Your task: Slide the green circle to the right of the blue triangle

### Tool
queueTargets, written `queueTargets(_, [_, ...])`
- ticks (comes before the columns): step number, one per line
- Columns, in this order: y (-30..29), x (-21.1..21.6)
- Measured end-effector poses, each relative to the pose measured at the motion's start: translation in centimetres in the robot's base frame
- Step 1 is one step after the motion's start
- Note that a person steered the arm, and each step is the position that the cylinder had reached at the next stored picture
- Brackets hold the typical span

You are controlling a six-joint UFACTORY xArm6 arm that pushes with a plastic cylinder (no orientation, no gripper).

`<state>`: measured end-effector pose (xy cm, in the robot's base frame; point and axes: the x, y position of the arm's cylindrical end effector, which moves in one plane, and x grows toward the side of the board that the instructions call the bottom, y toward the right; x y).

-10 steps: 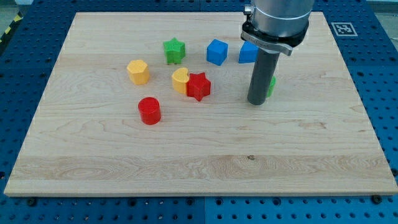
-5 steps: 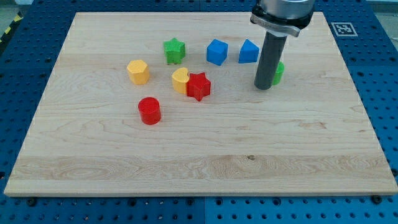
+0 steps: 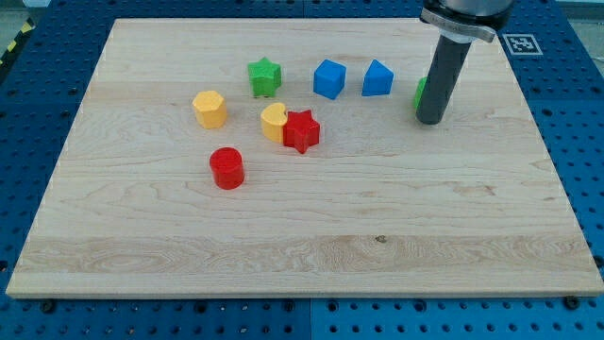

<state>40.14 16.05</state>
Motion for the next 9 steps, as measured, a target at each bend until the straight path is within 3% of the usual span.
queueTargets(7, [0.0,-3.9])
queueTargets(9, [0.0,-0.8])
